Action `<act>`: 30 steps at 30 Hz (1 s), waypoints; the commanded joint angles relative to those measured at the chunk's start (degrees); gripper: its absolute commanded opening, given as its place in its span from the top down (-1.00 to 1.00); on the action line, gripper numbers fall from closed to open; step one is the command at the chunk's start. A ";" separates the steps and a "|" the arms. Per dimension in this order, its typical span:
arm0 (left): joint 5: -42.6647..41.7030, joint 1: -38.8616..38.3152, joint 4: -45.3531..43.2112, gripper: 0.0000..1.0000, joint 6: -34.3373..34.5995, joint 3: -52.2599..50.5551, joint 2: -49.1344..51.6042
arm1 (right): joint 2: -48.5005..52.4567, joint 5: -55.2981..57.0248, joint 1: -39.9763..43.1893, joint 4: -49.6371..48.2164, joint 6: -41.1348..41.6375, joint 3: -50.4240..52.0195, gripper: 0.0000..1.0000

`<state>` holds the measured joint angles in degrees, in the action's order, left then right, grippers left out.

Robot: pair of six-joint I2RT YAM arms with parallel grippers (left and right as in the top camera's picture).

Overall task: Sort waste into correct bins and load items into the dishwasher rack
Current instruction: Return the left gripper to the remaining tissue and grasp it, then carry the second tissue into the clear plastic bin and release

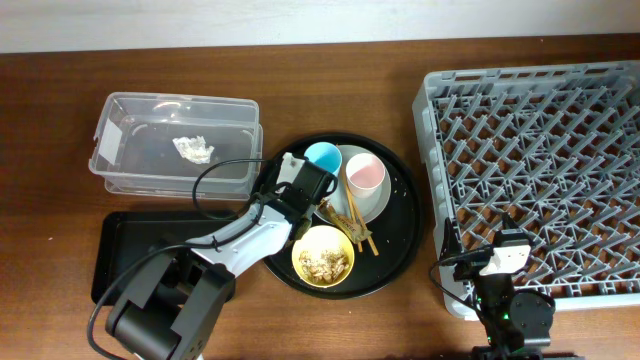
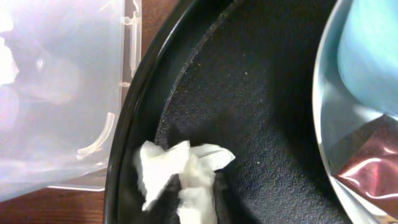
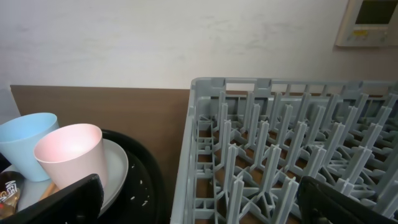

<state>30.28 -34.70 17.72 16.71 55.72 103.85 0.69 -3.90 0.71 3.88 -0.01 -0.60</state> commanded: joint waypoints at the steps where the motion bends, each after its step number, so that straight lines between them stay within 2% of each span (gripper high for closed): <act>1: 0.61 0.31 0.11 0.99 -0.09 0.63 0.70 | -0.37 0.31 -0.33 0.26 0.31 0.28 -0.96; 7: 0.66 -0.42 4.22 1.00 -0.09 2.84 -5.35 | -0.37 0.31 -0.33 0.26 0.31 0.28 -0.97; 13: 0.61 -0.02 5.46 0.99 -0.07 5.95 -19.74 | -0.37 0.31 -0.33 0.26 0.31 0.28 -0.96; 17: 0.66 3.54 4.48 0.99 -0.09 6.05 -26.67 | -0.37 0.28 -0.33 0.26 0.31 0.28 -0.96; 22: 0.02 12.68 3.76 0.99 0.81 6.03 -25.77 | -0.37 0.28 -0.33 0.26 0.31 0.28 -0.96; 30: -14.97 23.08 -2.19 0.99 0.79 6.03 -15.61 | -0.37 0.31 -0.33 0.26 0.31 0.28 -0.96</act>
<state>23.16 -14.37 16.88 16.95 61.73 83.85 0.69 -3.88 0.71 3.88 0.01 -0.60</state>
